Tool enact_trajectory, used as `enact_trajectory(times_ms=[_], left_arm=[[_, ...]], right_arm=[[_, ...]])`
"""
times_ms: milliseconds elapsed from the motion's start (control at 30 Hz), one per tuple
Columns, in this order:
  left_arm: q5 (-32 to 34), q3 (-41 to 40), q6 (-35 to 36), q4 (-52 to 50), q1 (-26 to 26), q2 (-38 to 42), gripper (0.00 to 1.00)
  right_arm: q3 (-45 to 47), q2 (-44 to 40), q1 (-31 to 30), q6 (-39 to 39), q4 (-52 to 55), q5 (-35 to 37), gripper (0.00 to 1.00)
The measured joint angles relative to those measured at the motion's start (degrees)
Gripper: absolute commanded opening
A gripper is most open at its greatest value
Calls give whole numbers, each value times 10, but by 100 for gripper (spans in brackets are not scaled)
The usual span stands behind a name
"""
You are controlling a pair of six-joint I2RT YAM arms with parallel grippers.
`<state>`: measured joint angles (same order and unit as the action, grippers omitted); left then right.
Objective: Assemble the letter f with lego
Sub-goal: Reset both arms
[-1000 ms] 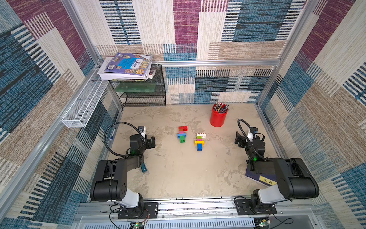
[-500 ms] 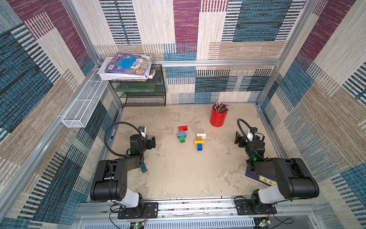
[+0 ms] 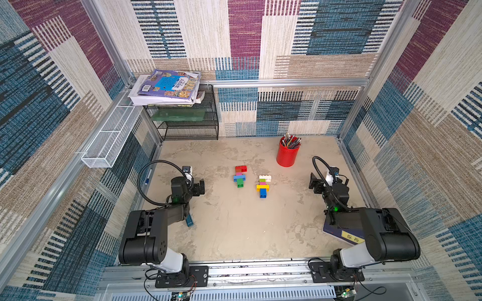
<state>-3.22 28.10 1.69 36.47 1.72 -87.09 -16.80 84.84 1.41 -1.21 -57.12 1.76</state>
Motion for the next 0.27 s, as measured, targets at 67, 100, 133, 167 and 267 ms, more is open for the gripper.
enact_trajectory(times_ms=[67, 100, 133, 167, 267], left_arm=[[0, 0, 0, -1, 0, 0, 99], [0, 0, 0, -1, 0, 0, 99], [0, 0, 0, -1, 0, 0, 99], [0, 0, 0, -1, 0, 0, 99], [0, 0, 0, -3, 0, 0, 99]], right_arm=[[-4, 2, 0, 0, 0, 0, 95], [-7, 3, 2, 0, 0, -1, 95], [-8, 4, 2, 0, 0, -2, 95], [-8, 4, 2, 1, 0, -2, 95], [-7, 3, 3, 2, 0, -3, 95]])
